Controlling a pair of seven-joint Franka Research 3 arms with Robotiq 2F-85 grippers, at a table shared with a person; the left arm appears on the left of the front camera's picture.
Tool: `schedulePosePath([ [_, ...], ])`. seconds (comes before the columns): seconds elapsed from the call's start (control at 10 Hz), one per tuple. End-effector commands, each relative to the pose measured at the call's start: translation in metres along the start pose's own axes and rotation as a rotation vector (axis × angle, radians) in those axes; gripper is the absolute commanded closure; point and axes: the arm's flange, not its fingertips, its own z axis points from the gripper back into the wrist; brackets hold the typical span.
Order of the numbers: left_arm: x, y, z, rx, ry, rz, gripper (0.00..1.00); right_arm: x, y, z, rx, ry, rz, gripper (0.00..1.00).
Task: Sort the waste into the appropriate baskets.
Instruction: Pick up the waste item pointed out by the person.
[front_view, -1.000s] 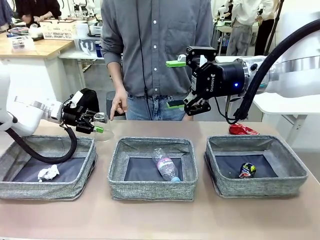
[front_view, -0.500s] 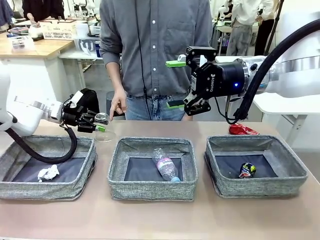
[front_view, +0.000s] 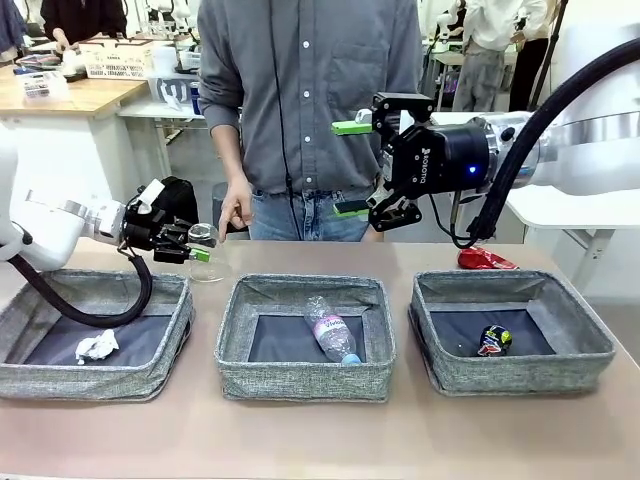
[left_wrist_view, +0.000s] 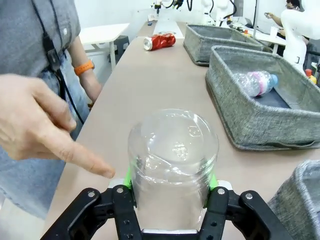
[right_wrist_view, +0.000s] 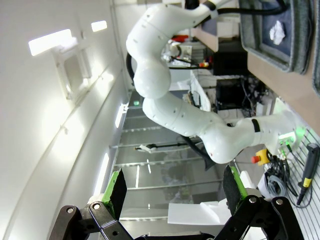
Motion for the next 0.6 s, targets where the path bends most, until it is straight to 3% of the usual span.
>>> schedulePosePath([
  [0.0, 0.044, -0.024, 0.008, 0.025, -0.035, -0.055, 0.44, 0.0, 0.004, 0.0, -0.011, -0.002, -0.007, 0.0],
  [0.1, 0.074, -0.032, 0.014, 0.088, -0.041, -0.036, 0.44, 0.0, 0.004, 0.0, -0.011, -0.002, -0.007, 0.0],
  [0.3, 0.132, -0.057, 0.016, 0.038, -0.002, -0.082, 0.44, 0.0, 0.004, 0.0, -0.011, -0.002, -0.007, 0.0],
  [0.5, 0.189, -0.089, 0.036, 0.07, 0.047, -0.099, 0.44, 0.0, 0.004, 0.0, -0.011, -0.002, -0.007, 0.0],
])
